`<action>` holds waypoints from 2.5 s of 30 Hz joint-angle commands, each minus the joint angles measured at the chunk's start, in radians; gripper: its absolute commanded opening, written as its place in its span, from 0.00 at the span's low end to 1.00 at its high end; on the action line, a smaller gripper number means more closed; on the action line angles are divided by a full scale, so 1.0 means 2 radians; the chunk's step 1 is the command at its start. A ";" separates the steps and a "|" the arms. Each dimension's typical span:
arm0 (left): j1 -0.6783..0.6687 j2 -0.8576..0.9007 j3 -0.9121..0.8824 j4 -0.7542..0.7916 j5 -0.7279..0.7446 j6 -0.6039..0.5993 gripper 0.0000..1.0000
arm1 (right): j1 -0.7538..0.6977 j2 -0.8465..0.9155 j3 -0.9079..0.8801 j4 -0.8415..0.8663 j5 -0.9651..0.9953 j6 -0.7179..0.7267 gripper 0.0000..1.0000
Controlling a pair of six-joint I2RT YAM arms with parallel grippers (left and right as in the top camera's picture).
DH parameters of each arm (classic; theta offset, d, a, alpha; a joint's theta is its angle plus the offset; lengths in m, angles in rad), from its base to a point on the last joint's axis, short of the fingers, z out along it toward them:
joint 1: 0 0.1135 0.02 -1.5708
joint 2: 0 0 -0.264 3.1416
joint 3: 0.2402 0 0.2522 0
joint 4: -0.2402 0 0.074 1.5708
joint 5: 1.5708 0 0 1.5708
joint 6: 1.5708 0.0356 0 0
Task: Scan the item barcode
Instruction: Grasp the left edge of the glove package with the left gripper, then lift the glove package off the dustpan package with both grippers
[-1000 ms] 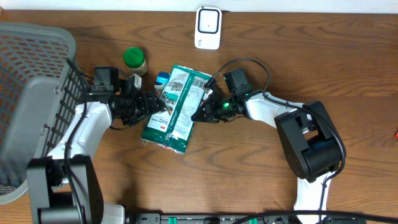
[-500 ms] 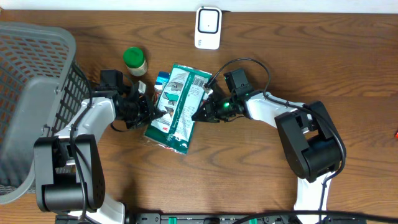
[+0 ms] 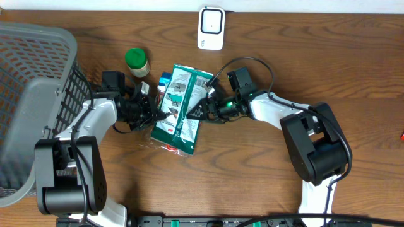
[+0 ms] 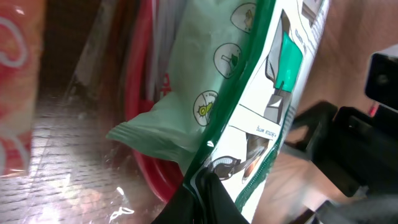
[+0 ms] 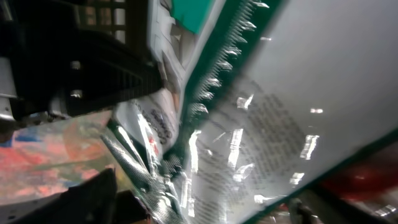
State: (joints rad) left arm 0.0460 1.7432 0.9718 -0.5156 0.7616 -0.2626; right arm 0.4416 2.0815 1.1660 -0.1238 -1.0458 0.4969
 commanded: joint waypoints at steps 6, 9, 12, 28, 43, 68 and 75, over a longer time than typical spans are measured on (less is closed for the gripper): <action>0.003 0.000 -0.003 0.010 0.076 -0.002 0.07 | -0.004 0.012 -0.009 0.005 0.030 0.031 0.89; 0.003 0.000 -0.003 0.012 0.091 -0.002 0.07 | -0.004 0.012 -0.009 0.006 0.056 0.052 0.82; 0.003 0.000 -0.003 0.012 0.096 -0.002 0.08 | -0.004 0.012 -0.009 0.006 0.090 0.068 0.65; 0.003 0.000 -0.003 0.012 0.080 0.000 0.08 | -0.004 0.012 -0.009 0.055 0.113 0.061 0.01; 0.002 0.000 -0.003 -0.033 -0.003 0.010 0.08 | -0.004 0.012 -0.009 0.032 0.086 -0.026 0.01; -0.064 -0.111 -0.003 -0.019 0.028 0.104 0.07 | -0.002 -0.131 -0.009 -0.139 0.217 -0.205 0.01; -0.074 -0.116 -0.003 -0.020 0.028 0.145 0.07 | -0.002 -0.138 -0.009 -0.152 0.237 -0.259 0.01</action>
State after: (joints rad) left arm -0.0959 1.5192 0.9718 -0.5545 0.8062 -0.0353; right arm 0.4332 1.8275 1.1496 -0.4278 -0.6090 0.0589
